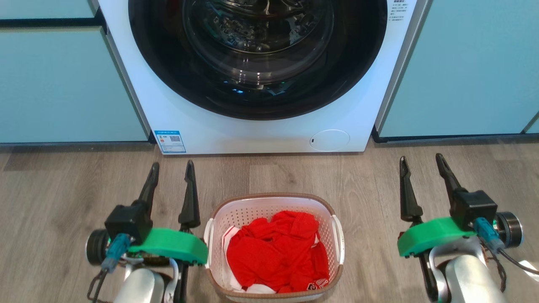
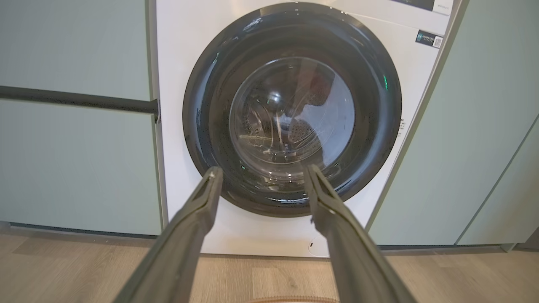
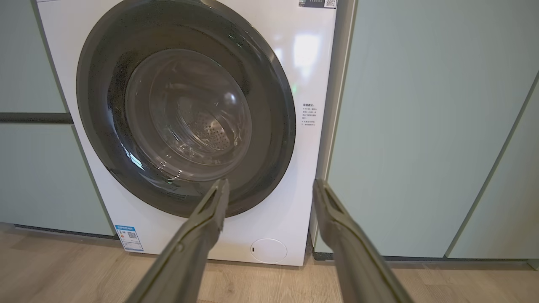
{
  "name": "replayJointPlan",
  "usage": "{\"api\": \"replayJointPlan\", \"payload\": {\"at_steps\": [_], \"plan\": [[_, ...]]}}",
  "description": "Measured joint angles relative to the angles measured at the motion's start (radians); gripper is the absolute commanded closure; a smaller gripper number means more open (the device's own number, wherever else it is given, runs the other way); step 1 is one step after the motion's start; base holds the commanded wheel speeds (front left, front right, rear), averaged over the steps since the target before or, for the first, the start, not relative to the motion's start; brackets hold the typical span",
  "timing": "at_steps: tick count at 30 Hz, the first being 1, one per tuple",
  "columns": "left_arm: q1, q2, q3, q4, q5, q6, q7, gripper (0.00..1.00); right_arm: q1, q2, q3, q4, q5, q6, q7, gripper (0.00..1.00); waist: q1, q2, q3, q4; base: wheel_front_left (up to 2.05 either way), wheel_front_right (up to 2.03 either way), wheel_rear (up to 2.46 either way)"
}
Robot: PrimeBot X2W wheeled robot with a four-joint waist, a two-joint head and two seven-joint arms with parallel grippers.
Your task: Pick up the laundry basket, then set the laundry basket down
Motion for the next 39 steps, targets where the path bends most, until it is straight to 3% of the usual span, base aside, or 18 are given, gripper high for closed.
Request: {"api": "replayJointPlan", "payload": {"at_steps": [26, 31, 39], "plan": [[0.009, 0.001, -0.002, 0.127, -0.044, -0.001, 0.0, 0.0, 0.001, 0.0, 0.002, 0.064, 0.006, 0.0, 0.0, 0.0, 0.0, 0.0, 0.021, -0.016, 0.0, 0.0, 0.0], [-0.006, 0.001, -0.015, 0.178, -0.058, -0.002, 0.0, 0.0, -0.001, 0.0, 0.002, 0.086, -0.026, 0.0, 0.021, 0.0, 0.0, 0.0, 0.06, -0.012, 0.0, 0.0, 0.0], [-0.133, 0.0, -0.054, 0.37, -0.058, -0.001, 0.0, 0.0, -0.071, -0.001, 0.001, 0.141, -0.039, 0.0, 0.077, 0.0, 0.0, 0.0, 0.179, -0.006, 0.0, 0.0, 0.0]]}}
